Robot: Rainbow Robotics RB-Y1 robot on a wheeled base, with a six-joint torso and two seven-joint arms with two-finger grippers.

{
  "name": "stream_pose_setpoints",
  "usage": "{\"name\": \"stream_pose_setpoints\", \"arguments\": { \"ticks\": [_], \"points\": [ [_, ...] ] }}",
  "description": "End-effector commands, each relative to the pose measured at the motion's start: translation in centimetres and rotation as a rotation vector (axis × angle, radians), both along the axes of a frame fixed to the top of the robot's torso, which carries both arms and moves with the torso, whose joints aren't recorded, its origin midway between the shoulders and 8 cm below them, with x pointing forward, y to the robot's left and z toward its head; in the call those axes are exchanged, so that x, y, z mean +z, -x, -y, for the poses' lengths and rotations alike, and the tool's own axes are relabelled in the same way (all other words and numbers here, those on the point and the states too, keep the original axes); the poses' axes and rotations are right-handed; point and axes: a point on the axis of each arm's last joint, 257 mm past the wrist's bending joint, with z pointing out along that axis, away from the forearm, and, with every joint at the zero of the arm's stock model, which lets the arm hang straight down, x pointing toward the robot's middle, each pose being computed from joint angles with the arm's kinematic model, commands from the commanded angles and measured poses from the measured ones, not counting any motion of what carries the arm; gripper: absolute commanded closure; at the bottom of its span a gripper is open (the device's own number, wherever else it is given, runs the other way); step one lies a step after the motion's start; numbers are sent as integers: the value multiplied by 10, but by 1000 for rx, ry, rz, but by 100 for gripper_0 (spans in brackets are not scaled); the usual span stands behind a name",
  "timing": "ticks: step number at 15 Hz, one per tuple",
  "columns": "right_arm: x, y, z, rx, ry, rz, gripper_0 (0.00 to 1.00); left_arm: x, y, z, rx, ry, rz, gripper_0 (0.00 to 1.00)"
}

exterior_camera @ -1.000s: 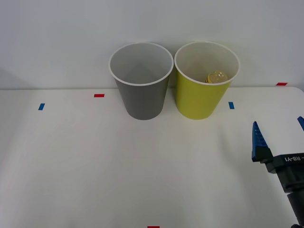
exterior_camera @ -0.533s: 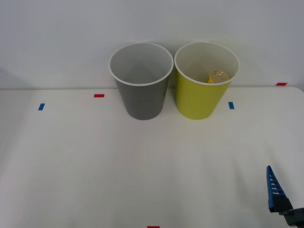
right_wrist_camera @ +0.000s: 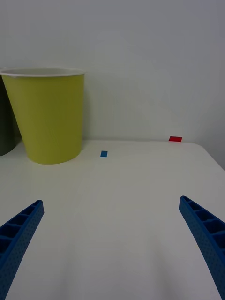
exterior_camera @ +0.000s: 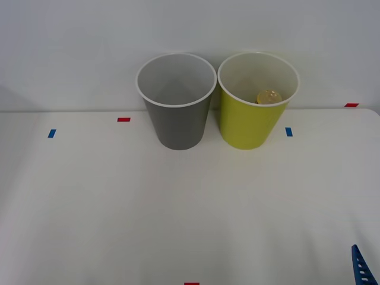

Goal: Put cans in the gray bin and PET bottles in the light green bin.

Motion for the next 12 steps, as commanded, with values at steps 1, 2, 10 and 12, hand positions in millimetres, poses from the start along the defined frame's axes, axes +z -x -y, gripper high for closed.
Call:
{"name": "stream_pose_setpoints", "arguments": {
  "ticks": [1, 2, 10, 12],
  "points": [
    [1, 8, -2, 6, -12, 0, 0, 0, 0, 0, 0, 0, 0, 0],
    [1, 8, -1, 5, -18, 1, 0, 0, 0, 0, 0, 0, 0, 0],
    [0, 9, 0, 0, -28, -4, 0, 0, 0, 0, 0, 0, 0, 0],
    [0, 9, 0, 0, -28, -4, 0, 0, 0, 0, 0, 0, 0, 0]
  ]
}}
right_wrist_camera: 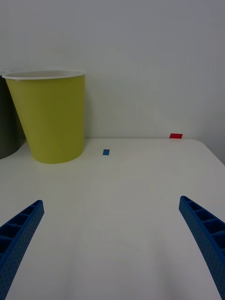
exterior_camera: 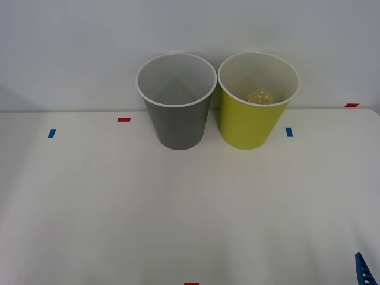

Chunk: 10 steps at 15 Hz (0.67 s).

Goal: Put cans in the gray bin and PET bottles in the light green bin.

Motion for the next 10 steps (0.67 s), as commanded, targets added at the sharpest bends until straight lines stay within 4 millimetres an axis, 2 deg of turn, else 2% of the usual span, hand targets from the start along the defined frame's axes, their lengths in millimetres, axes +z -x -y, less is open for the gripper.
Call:
{"name": "stream_pose_setpoints", "arguments": {
  "ticks": [1, 10],
  "points": [
    [0, 0, 0, 0, 0, -1, 0, 0, 0, 0, 0, 0, 0, 0],
    [0, 0, 0, 0, 0, -1, 0, 0, 0, 0, 0, 0, 0, 0]
  ]
}}
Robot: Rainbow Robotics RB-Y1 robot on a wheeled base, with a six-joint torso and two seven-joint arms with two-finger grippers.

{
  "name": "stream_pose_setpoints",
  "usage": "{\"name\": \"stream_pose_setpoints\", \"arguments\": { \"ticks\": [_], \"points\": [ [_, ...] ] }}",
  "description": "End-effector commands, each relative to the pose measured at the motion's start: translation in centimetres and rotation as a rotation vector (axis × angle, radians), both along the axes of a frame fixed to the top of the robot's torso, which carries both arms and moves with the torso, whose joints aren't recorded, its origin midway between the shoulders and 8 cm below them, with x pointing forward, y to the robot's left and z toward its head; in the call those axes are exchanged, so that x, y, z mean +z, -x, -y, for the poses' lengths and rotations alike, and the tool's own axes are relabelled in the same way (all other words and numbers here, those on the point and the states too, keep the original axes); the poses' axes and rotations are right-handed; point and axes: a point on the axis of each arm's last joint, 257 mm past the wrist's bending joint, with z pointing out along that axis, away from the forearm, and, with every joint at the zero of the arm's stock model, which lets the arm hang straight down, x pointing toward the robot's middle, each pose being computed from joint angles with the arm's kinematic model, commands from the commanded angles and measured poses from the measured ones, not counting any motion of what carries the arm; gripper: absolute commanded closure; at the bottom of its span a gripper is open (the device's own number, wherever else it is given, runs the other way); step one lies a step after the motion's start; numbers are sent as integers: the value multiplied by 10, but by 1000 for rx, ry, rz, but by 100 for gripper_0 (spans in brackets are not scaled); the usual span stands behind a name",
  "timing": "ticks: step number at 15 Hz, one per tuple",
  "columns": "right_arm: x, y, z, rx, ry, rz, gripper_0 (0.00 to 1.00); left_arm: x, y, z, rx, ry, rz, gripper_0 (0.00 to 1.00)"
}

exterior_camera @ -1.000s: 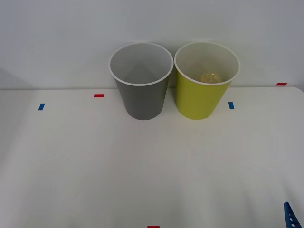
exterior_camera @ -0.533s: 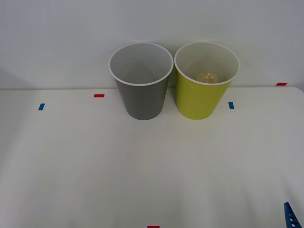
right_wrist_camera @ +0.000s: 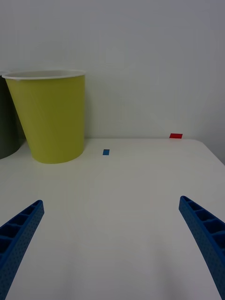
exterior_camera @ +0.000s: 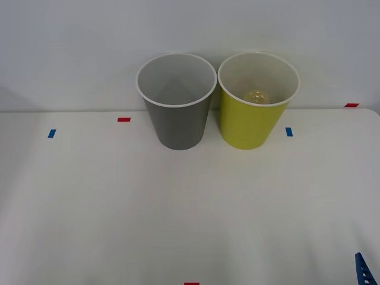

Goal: Put cans in the gray bin and PET bottles in the light green bin.

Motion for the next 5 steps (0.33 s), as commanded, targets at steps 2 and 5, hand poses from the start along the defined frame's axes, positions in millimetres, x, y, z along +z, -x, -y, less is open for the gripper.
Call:
{"name": "stream_pose_setpoints", "arguments": {
  "ticks": [2, 5],
  "points": [
    [0, 0, 0, 0, 0, 0, 0, 0, 0, 0, 0, 0, 0, 0],
    [0, 0, 0, 0, 0, 0, 0, 0, 0, 0, 0, 0, 0, 0]
  ]
}}
